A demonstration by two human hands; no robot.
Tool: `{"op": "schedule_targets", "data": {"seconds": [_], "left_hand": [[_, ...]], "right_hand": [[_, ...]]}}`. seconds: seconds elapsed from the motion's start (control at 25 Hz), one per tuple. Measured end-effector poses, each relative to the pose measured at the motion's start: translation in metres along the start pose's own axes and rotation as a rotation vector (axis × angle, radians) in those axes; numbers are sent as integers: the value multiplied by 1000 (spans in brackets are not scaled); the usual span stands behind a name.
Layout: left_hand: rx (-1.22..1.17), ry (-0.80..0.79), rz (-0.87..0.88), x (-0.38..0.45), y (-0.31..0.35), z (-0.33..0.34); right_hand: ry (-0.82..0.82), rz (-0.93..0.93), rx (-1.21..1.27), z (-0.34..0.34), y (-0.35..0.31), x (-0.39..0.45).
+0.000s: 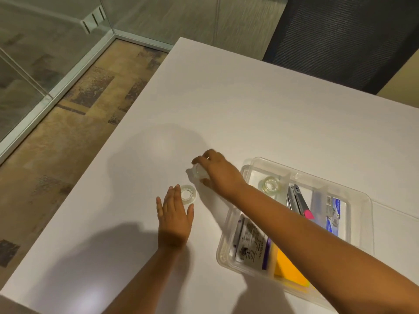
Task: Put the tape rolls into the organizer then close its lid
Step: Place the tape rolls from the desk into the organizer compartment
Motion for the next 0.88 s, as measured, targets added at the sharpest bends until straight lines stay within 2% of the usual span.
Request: {"op": "schedule_targets", "data": {"seconds": [0.16, 0.24, 0.36, 0.48, 0.6, 0.88], "left_hand": [[-40, -16, -40, 0, 0, 1], [-64, -10, -27, 0, -2, 2], [-79, -3, -27, -1, -2, 2], [-77, -6, -23, -2, -3, 2], [-76, -26, -27, -2, -5, 2], [-53, -15, -36, -1, -4, 4]], "right_hand": [[251, 172, 61, -37, 23, -49], [286, 281, 20, -46, 38, -76], [229, 421, -51, -44, 54, -103], [82, 448, -107, -35, 62, -112], [-48, 387, -141, -24, 68, -111], [-211, 186, -303, -14, 78, -94]]}}
Point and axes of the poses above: each hand's wrist, its own x-axis towards the middle knuckle, its own z-axis out of the palm, y = z × x, the point moved 1 cm from there along x, towards the middle knuckle, and after that the axes turned 1 degree about -x, right-handed, at the moved point
